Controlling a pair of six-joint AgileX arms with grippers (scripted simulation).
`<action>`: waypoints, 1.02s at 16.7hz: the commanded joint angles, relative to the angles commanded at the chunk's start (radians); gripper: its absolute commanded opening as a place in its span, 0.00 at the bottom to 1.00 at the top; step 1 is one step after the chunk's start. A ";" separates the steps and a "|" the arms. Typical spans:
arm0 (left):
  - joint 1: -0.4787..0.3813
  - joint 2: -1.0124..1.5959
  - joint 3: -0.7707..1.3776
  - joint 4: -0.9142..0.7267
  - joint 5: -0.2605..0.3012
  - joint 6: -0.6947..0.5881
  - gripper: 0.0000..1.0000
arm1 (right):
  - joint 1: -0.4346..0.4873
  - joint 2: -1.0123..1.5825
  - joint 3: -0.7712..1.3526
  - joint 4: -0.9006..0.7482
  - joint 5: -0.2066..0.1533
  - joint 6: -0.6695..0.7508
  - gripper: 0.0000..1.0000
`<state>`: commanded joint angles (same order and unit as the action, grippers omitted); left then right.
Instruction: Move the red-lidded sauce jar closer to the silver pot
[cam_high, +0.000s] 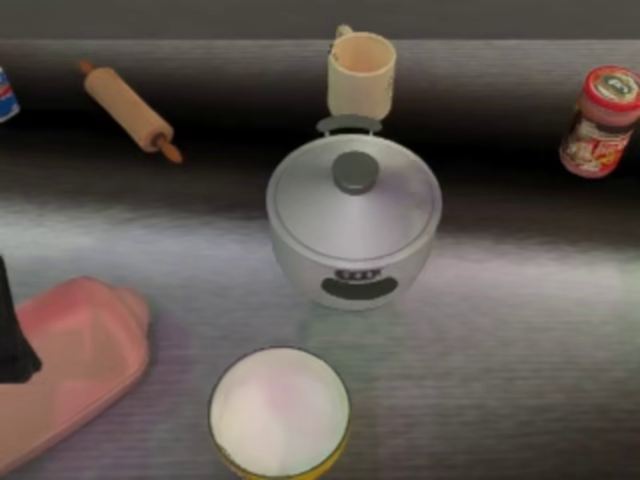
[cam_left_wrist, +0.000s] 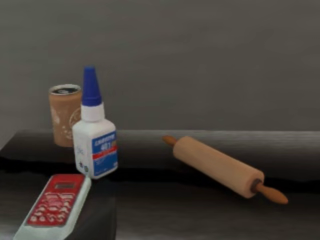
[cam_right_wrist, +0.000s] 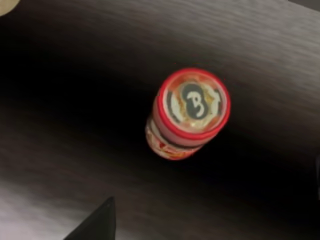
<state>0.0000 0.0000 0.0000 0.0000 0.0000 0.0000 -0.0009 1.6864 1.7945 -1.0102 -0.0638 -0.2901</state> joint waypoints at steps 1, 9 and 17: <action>0.000 0.000 0.000 0.000 0.000 0.000 1.00 | -0.001 0.101 0.104 -0.057 -0.002 -0.020 1.00; 0.000 0.000 0.000 0.000 0.000 0.000 1.00 | 0.001 0.774 0.807 -0.426 -0.018 -0.166 1.00; 0.000 0.000 0.000 0.000 0.000 0.000 1.00 | 0.003 1.038 1.099 -0.565 -0.024 -0.228 1.00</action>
<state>0.0000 0.0000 0.0000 0.0000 0.0000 0.0000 0.0024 2.7249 2.8930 -1.5756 -0.0876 -0.5183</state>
